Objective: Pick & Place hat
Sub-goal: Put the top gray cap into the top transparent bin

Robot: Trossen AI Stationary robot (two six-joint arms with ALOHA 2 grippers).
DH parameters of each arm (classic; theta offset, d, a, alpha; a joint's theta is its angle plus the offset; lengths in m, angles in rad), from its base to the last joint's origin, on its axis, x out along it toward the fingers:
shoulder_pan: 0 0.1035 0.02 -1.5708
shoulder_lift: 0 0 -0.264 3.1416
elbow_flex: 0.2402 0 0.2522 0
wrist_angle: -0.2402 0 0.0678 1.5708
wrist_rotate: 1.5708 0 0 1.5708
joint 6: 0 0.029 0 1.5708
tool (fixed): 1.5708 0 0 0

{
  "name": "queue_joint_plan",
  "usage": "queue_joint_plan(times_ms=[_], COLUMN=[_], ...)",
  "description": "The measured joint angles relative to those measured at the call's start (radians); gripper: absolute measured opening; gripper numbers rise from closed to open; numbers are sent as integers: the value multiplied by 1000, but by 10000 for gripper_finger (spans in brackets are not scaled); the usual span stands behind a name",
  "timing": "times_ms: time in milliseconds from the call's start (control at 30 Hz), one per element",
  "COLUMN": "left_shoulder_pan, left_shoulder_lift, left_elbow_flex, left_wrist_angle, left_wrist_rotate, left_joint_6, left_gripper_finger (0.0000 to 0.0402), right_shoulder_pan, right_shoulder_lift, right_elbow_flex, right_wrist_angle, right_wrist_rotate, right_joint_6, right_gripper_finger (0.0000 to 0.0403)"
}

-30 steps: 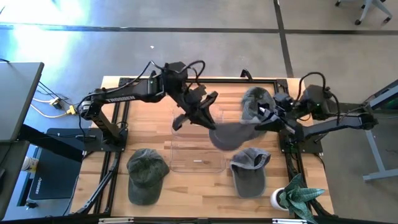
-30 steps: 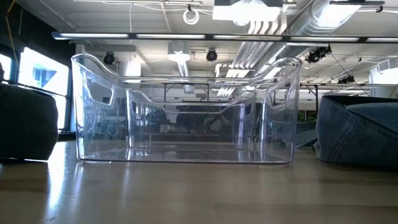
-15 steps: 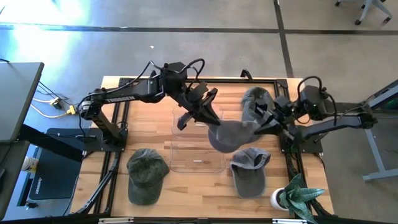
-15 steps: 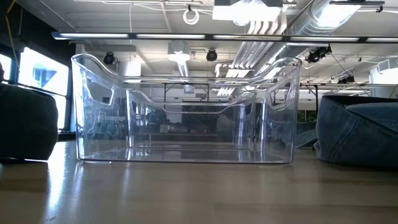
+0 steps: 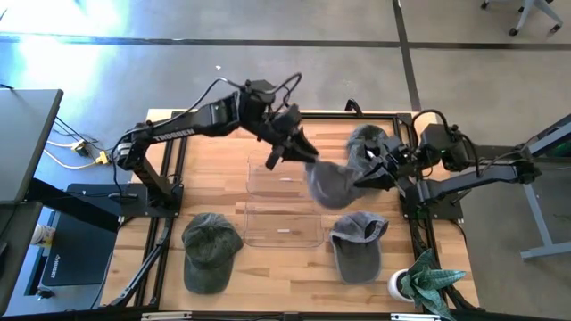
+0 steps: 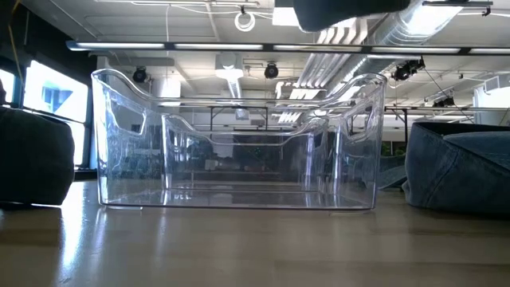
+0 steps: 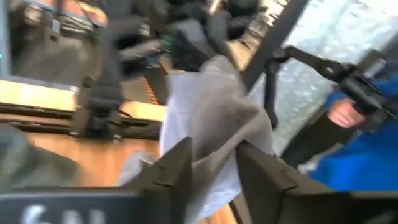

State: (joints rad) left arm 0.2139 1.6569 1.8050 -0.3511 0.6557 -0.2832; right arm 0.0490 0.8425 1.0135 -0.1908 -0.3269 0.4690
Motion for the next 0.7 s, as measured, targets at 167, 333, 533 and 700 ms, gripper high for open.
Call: queue_joint_plan(times_ms=[167, 333, 533, 700], left_shoulder_pan=[-20, -101, -144, -142], left_shoulder_lift=[0, 17, 20, 92], left_elbow_flex=[0, 1, 2, -3], left_wrist_angle=[80, 99, 92, 123], left_wrist_rotate=[-57, -208, -325, -335], left_joint_6=[17, 108, 114, 15], left_gripper_finger=[222, 247, 248, 248], right_shoulder_pan=[0, 0, 0, 0], right_shoulder_lift=[0, 0, 0, 0], right_elbow_flex=[3, 3, 3, 3], right_wrist_angle=[-16, -27, -32, -32], right_wrist_rotate=[44, 87, 92, 86], right_joint_6=[1, 0, -4, -6], right_gripper_finger=[2, 1, 1, 1])
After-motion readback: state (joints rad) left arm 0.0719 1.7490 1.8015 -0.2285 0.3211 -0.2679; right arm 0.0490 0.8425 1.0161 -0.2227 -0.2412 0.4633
